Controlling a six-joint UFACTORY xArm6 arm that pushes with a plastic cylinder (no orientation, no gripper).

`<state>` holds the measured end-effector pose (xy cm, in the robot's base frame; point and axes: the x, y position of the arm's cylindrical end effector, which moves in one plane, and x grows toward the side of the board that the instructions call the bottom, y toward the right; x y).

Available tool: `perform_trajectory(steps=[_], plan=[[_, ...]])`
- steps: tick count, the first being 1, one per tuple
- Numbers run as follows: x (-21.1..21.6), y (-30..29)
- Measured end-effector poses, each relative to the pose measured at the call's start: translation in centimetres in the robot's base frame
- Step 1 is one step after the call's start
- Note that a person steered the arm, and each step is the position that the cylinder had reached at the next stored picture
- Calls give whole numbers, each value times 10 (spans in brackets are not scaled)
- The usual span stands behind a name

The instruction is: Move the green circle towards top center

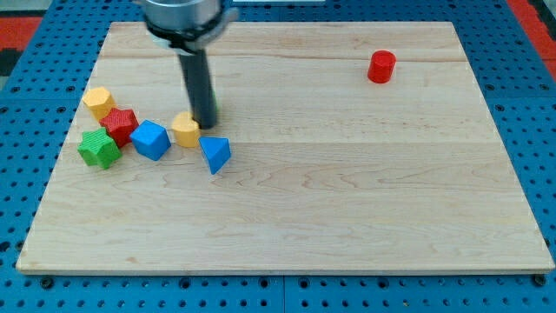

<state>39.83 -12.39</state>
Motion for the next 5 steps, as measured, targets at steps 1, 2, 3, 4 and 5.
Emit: perform_trajectory(steps=[1, 2, 3, 4, 5], plan=[[-18, -17], [-32, -3], [-57, -3], [-65, 21], [-85, 53]])
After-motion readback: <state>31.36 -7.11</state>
